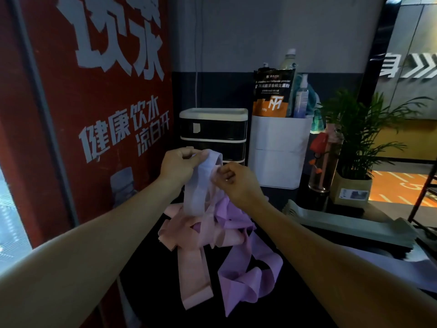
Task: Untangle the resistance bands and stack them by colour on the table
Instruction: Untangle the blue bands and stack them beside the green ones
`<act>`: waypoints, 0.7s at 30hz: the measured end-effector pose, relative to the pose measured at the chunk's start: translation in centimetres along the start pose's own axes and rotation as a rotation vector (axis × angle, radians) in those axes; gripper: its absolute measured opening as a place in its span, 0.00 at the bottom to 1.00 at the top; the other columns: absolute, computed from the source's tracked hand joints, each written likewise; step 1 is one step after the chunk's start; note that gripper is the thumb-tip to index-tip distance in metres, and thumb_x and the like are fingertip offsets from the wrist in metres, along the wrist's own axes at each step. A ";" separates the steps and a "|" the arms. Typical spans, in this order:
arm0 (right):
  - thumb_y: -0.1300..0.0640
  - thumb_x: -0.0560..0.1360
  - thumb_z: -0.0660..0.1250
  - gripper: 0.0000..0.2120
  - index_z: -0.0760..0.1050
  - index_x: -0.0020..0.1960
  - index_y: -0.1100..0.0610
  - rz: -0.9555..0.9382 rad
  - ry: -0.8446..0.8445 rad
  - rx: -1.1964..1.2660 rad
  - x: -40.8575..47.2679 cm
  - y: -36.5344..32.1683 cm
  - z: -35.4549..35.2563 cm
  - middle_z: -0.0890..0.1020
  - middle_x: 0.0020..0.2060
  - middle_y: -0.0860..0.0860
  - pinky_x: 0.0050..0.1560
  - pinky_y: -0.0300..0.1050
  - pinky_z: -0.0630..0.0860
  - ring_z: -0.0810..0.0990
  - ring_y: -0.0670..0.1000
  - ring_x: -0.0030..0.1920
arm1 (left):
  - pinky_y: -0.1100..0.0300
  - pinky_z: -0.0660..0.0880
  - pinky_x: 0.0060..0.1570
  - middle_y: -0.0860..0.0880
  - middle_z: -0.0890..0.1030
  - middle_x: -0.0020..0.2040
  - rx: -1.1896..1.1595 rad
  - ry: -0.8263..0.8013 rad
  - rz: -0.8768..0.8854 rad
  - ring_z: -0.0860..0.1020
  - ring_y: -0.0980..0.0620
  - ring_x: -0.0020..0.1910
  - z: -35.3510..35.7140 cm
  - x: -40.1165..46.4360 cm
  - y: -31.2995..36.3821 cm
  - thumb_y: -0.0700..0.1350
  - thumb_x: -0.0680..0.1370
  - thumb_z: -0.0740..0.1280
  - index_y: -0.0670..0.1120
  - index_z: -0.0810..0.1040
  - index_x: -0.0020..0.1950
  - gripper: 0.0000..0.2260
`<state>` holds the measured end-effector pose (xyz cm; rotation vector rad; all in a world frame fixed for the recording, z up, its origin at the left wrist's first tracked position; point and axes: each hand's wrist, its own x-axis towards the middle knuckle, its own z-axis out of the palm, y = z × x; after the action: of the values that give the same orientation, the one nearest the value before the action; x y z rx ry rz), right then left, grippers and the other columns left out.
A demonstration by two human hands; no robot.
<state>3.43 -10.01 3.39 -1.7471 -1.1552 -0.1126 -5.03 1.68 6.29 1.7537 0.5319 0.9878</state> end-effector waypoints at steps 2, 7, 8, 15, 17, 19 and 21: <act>0.59 0.75 0.68 0.09 0.77 0.45 0.67 0.008 0.049 -0.006 0.0 -0.1 -0.2 0.80 0.38 0.61 0.44 0.46 0.75 0.75 0.54 0.37 | 0.46 0.75 0.59 0.45 0.82 0.52 -0.046 -0.051 -0.018 0.78 0.46 0.56 0.0 -0.5 -0.1 0.48 0.72 0.71 0.49 0.83 0.44 0.04; 0.65 0.72 0.68 0.03 0.77 0.41 0.65 0.064 0.142 -0.027 0.3 0.2 -0.9 0.77 0.31 0.57 0.37 0.41 0.73 0.74 0.50 0.34 | 0.51 0.75 0.60 0.49 0.81 0.47 -0.123 -0.067 -0.069 0.79 0.51 0.50 -0.4 -0.5 -0.7 0.42 0.74 0.70 0.47 0.81 0.44 0.01; 0.64 0.72 0.69 0.02 0.77 0.41 0.63 0.085 0.136 -0.014 0.3 0.3 -0.9 0.77 0.31 0.54 0.37 0.40 0.74 0.76 0.50 0.34 | 0.51 0.75 0.60 0.50 0.81 0.46 -0.150 -0.068 -0.082 0.78 0.51 0.50 -0.3 -0.4 -0.8 0.41 0.75 0.69 0.47 0.81 0.44 0.02; 0.71 0.73 0.64 0.07 0.78 0.48 0.71 0.160 -0.006 0.207 0.2 0.4 -0.1 0.82 0.41 0.64 0.49 0.60 0.79 0.81 0.61 0.42 | 0.65 0.78 0.43 0.49 0.80 0.49 -0.270 -0.189 -0.130 0.79 0.55 0.46 0.1 -1.3 -1.2 0.31 0.77 0.62 0.41 0.75 0.58 0.12; 0.72 0.74 0.60 0.09 0.75 0.51 0.73 0.281 -0.051 0.365 0.2 0.0 -0.2 0.80 0.39 0.64 0.49 0.58 0.77 0.79 0.60 0.40 | 0.68 0.79 0.41 0.51 0.79 0.49 -0.258 -0.198 -0.108 0.79 0.57 0.46 -0.1 -1.6 -1.6 0.32 0.76 0.64 0.42 0.74 0.59 0.13; 0.71 0.74 0.58 0.08 0.75 0.48 0.71 0.409 -0.083 0.501 0.3 -0.3 -0.4 0.76 0.33 0.57 0.43 0.49 0.76 0.76 0.53 0.36 | 0.67 0.79 0.42 0.50 0.79 0.50 -0.253 -0.211 -0.103 0.79 0.57 0.46 -0.1 -1.6 -1.8 0.33 0.76 0.65 0.41 0.74 0.59 0.13; 0.70 0.73 0.56 0.09 0.75 0.45 0.65 0.503 -0.097 0.655 0.4 -0.6 -0.8 0.74 0.33 0.55 0.35 0.42 0.75 0.74 0.51 0.33 | 0.62 0.79 0.48 0.47 0.79 0.53 -0.232 -0.235 -0.121 0.79 0.54 0.49 0.2 -1.7 -1.9 0.35 0.75 0.67 0.42 0.74 0.58 0.12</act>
<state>3.56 -10.31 4.42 -1.3959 -0.6711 0.5965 -5.59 1.07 3.89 1.5836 0.3535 0.7167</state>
